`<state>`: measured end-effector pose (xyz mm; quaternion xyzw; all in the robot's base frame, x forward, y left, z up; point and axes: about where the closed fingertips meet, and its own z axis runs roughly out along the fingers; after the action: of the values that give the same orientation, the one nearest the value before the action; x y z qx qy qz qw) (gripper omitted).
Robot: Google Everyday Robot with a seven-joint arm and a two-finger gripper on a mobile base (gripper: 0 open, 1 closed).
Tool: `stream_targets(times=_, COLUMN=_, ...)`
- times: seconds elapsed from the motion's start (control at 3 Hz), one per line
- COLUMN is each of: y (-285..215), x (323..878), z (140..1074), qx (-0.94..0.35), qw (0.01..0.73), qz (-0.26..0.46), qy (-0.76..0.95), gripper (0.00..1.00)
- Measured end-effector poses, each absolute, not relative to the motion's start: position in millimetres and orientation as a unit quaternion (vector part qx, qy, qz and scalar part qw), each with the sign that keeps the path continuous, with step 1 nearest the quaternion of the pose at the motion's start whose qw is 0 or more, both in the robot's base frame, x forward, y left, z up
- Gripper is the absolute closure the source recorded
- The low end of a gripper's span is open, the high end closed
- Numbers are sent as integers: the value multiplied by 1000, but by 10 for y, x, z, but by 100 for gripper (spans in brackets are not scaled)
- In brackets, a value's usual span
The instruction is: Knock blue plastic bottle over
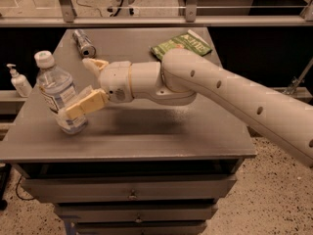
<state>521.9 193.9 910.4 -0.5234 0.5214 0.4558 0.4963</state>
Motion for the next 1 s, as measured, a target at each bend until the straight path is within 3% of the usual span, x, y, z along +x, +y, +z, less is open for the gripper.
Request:
stream_targets(times=0.33, y=2089, x=5057, z=9140, qx=-517, qw=487, qz=487, qy=507, gripper=14)
stream_targets(times=1.0, y=2147, x=4834, z=9100, qx=-497, qw=473, qz=527, qy=502, gripper=61)
